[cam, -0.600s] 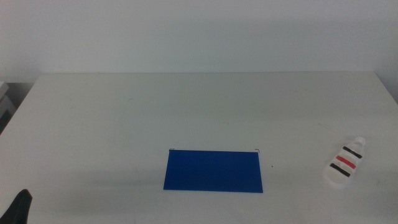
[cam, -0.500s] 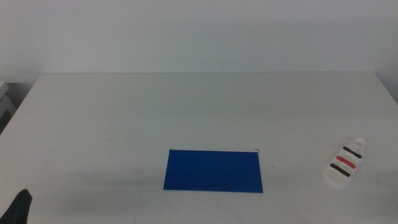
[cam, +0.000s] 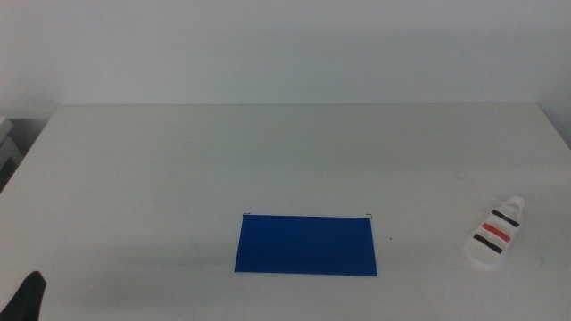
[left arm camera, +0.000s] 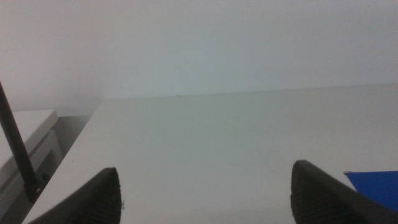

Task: Use one arm to grab the shoe from the table and place it on the mat.

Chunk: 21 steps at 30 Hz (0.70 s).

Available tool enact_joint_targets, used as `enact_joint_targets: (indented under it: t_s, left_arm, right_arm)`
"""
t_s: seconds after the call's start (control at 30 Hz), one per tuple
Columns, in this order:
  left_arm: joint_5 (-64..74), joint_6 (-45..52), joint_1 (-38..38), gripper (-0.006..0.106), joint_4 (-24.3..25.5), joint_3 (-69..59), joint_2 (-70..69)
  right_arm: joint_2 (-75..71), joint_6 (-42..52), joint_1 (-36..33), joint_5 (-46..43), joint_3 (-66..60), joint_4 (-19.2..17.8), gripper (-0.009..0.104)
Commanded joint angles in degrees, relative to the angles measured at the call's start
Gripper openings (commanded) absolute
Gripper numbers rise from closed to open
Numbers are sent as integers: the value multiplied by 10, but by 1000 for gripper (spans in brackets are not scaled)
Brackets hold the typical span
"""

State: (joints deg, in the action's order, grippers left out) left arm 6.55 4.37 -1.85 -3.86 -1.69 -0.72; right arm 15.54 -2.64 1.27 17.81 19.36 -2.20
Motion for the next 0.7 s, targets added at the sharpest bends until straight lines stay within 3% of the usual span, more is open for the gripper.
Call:
enact_joint_targets:
  t_s: [0.0,0.33,0.67]
  left_arm:
    - [-47,-3,-3,94,-5,-4,-6]
    - [-47,-3,-3,94,-5,-4,-6]
    - [-47,-3,-3,94,-5,-4,-6]
  right_arm:
    - [49,4,2,-41,50,-9,92]
    - [230,4,2,-35,163,-5,92]
    - [398,10,-1,53,306,-22,92]
